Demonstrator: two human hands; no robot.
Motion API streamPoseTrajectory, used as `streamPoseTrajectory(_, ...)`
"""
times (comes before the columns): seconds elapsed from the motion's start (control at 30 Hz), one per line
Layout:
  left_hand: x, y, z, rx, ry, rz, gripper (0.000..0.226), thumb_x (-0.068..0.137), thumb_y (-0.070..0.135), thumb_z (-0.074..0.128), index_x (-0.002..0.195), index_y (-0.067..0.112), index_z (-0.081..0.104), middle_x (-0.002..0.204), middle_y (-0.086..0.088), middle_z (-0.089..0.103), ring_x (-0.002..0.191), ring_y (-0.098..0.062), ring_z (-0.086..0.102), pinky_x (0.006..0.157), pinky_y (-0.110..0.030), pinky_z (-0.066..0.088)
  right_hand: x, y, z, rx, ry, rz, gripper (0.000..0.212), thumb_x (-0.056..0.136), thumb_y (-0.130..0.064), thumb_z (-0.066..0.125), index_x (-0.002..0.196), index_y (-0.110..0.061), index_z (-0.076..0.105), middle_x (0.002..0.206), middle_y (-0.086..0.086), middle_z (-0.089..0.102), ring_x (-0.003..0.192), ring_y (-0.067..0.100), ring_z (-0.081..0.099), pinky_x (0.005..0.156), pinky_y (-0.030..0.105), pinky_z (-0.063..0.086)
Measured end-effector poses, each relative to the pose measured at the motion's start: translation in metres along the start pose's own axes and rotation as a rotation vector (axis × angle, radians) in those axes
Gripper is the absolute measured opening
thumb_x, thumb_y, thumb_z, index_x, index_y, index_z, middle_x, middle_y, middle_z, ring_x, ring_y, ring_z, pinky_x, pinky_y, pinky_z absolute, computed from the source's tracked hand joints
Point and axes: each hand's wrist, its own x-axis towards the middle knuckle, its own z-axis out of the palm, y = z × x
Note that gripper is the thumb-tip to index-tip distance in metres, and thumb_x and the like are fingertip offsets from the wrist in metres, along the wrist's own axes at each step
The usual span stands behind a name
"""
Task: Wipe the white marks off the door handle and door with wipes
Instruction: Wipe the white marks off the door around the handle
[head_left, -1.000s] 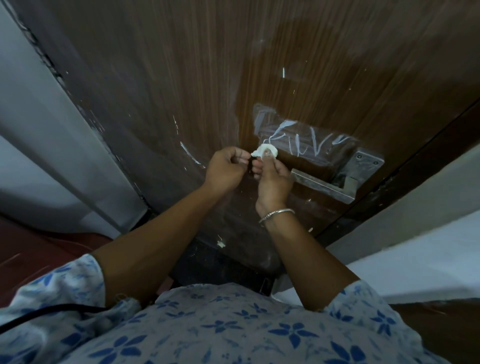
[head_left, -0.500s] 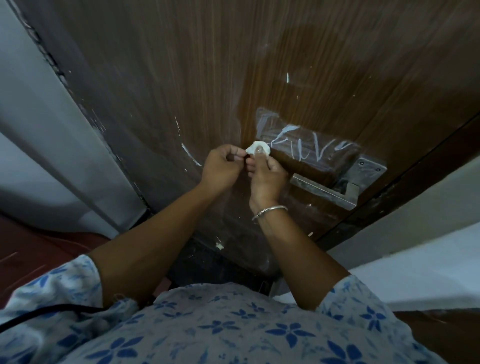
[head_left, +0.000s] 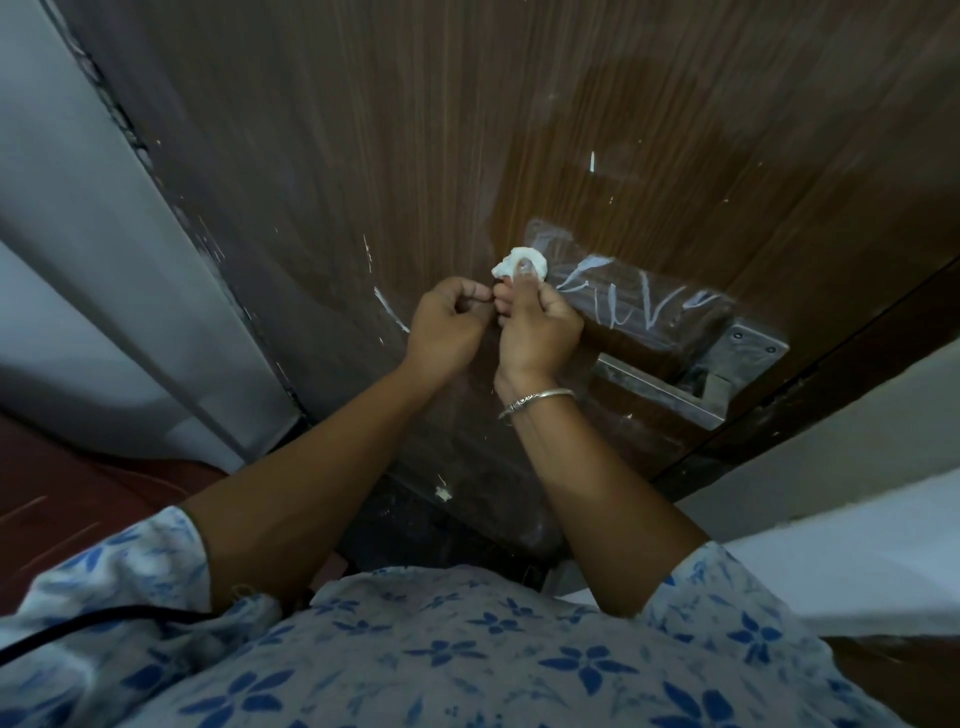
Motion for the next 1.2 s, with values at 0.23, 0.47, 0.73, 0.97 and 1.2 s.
streamPoseTrajectory(0.23, 0.000, -0.002, -0.004, 0.010, 0.062, -0.005, 0.021, 0.082, -0.002, 0.056, 0.095, 0.013, 0.055, 0.074, 0.003, 0.055, 0.071, -0.010, 0.053, 0.074, -0.032, 0.047, -0.006, 0.012, -0.008, -0.082, 0.043, 0.016, 0.026, 0.089, -0.024, 0.062, 0.064, -0.017, 0.066, 0.058, -0.004, 0.063, 0.053, 0.004, 0.053, 0.059, 0.027, 0.046)
streamPoseTrajectory(0.47, 0.001, 0.003, -0.011, 0.028, 0.059, 0.043, 0.028, 0.083, -0.003, 0.053, 0.083, 0.025, 0.053, 0.073, 0.003, 0.054, 0.067, -0.010, 0.051, 0.072, -0.036, 0.046, -0.004, -0.021, 0.017, 0.015, 0.039, -0.042, 0.024, 0.089, -0.028, 0.061, 0.072, -0.013, 0.069, 0.059, -0.005, 0.066, 0.051, 0.000, 0.058, 0.051, 0.021, 0.047)
streamPoseTrajectory(0.73, -0.001, 0.001, -0.016, 0.030, 0.087, 0.026, 0.023, 0.083, -0.001, 0.052, 0.098, 0.017, 0.052, 0.077, 0.002, 0.054, 0.078, -0.017, 0.053, 0.076, -0.034, 0.046, -0.012, -0.011, 0.001, -0.036, 0.040, 0.014, 0.025, 0.091, -0.024, 0.060, 0.081, -0.003, 0.070, 0.063, 0.002, 0.064, 0.051, 0.008, 0.054, 0.051, 0.026, 0.042)
streamPoseTrajectory(0.97, -0.003, 0.005, -0.013, 0.035, 0.077, 0.040, 0.021, 0.086, 0.002, 0.052, 0.098, 0.019, 0.050, 0.085, -0.008, 0.056, 0.080, -0.020, 0.054, 0.078, -0.037, 0.048, -0.003, -0.041, 0.012, -0.016, 0.017, -0.110, 0.024, 0.091, -0.024, 0.060, 0.075, -0.007, 0.069, 0.060, 0.000, 0.065, 0.048, 0.006, 0.056, 0.045, 0.017, 0.043)
streamPoseTrajectory(1.2, -0.002, 0.010, -0.019, -0.007, 0.085, 0.039, 0.022, 0.085, 0.002, 0.054, 0.098, 0.019, 0.052, 0.082, -0.003, 0.057, 0.074, -0.014, 0.055, 0.068, -0.030, 0.047, -0.002, -0.047, -0.016, -0.056, 0.084, -0.169, 0.029, 0.090, -0.021, 0.061, 0.061, -0.020, 0.064, 0.046, -0.005, 0.059, 0.037, 0.004, 0.050, 0.040, 0.017, 0.041)
